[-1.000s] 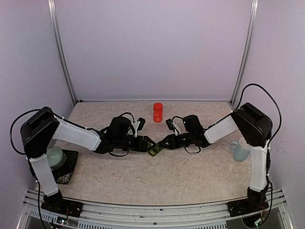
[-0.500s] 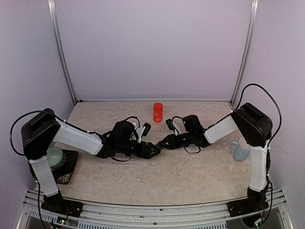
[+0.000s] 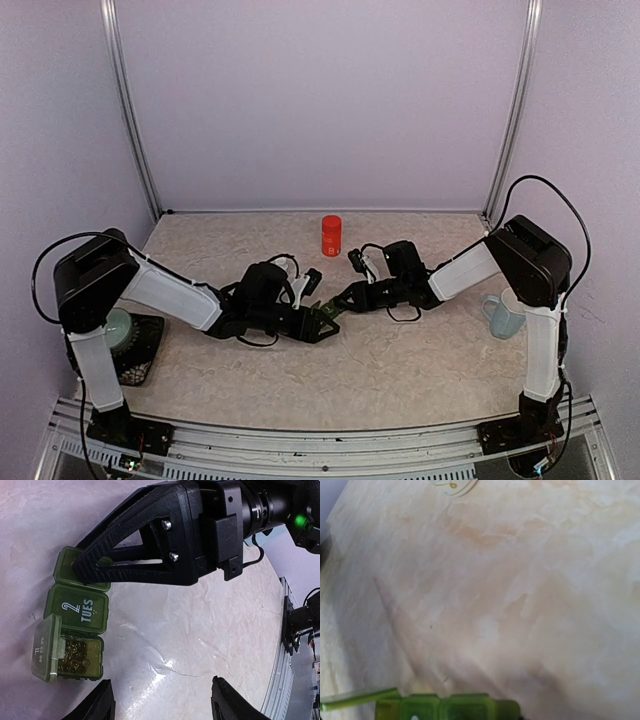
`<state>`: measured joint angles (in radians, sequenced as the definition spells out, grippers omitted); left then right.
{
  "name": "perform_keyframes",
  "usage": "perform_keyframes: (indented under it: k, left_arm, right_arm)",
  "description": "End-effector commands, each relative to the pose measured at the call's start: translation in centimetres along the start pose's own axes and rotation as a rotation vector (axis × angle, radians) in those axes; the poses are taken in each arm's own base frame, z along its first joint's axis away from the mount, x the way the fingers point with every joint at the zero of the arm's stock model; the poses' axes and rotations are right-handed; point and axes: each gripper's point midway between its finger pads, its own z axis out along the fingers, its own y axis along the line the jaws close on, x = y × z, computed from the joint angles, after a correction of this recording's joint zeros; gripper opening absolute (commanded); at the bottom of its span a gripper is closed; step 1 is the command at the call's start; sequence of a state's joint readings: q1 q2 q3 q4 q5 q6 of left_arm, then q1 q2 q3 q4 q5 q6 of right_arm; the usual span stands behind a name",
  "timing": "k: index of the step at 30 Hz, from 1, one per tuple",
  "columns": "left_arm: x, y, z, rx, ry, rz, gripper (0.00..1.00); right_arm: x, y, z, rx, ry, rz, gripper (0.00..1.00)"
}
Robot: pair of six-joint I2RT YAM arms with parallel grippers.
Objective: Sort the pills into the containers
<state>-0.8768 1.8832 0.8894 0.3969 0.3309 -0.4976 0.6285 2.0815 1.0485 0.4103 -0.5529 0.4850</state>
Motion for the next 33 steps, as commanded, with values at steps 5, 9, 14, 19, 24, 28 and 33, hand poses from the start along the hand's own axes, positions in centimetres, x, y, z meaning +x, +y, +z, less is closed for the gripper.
perform_keyframes:
  k: [5, 9, 14, 19, 24, 28, 33]
  left_arm:
    - [-4.2, -2.8, -3.8, 0.047, -0.175, 0.073, 0.65]
    - [-6.6, -1.6, -5.8, -0.032, -0.254, 0.072, 0.66]
    - [-7.7, 0.8, -5.4, -0.071, -0.252, 0.037, 0.77]
    - [-7.7, 2.9, -3.4, -0.072, -0.219, 0.002, 0.8]
    - [-7.1, 1.9, -1.8, 0.005, -0.175, -0.003, 0.77]
    - [-6.5, 1.0, -1.5, 0.026, -0.159, 0.007, 0.75]
    - [-4.8, 0.8, -0.9, 0.031, -0.127, 0.002, 0.75]
  right_arm:
    - [2.3, -0.6, 0.4, 0.049, 0.064, 0.022, 0.28]
    - [2.2, -0.5, 0.4, 0.048, 0.064, 0.021, 0.29]
    - [2.0, -0.4, 0.5, 0.046, 0.061, 0.02, 0.29]
    - [1.9, -0.3, 0.6, 0.042, 0.06, 0.019, 0.29]
    - [2.1, -0.5, 0.6, 0.048, 0.066, 0.019, 0.29]
    - [2.1, -0.5, 0.6, 0.049, 0.065, 0.019, 0.29]
    - [1.9, -0.4, 0.7, 0.046, 0.065, 0.019, 0.29]
